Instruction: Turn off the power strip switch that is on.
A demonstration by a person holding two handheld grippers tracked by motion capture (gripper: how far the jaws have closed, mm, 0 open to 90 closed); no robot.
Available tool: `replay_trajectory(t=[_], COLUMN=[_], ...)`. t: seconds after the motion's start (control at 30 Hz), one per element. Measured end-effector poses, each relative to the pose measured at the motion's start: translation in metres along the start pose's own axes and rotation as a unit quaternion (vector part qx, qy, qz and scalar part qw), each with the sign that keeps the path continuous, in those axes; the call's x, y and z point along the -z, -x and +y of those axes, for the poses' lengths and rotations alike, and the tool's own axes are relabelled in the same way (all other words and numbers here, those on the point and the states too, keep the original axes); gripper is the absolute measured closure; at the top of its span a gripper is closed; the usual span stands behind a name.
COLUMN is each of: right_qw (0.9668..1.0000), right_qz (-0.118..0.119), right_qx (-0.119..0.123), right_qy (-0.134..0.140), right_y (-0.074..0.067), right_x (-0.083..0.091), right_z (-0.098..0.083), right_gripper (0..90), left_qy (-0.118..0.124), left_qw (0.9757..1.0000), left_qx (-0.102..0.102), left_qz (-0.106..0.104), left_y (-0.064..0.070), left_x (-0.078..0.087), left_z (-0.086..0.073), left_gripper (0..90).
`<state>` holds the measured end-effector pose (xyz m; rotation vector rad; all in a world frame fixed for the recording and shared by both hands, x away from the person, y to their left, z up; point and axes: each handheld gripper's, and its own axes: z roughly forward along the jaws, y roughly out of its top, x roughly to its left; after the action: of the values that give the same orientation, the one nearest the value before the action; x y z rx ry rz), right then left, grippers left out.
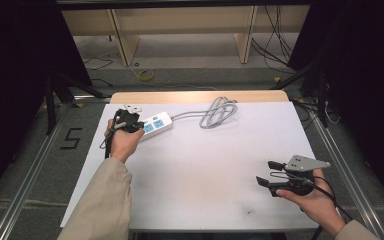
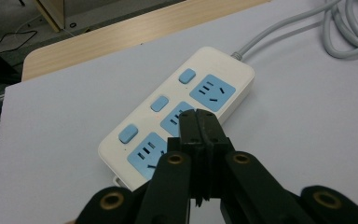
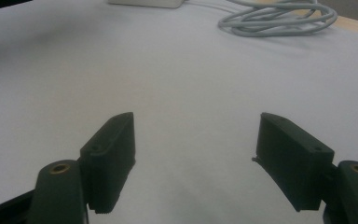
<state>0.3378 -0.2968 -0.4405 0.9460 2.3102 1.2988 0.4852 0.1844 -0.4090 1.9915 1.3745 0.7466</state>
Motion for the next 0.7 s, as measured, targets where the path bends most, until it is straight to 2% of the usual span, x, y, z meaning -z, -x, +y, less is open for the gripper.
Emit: replay_trajectory(t=[0.7], right_qw=[1.0], right_qz=[0.0], right_qx=[0.002], right_qy=[-0.002], right_y=[0.001], right_x=[0.0], right_z=[0.0], right_gripper=[28.7], left_qy=[-0.018], left_qw=[0.9998], left_qx=[-0.004], left_qz=[0.003], left_y=[-0.007], left_x=[-0.028], left_z=[0.018], left_gripper=[89.9])
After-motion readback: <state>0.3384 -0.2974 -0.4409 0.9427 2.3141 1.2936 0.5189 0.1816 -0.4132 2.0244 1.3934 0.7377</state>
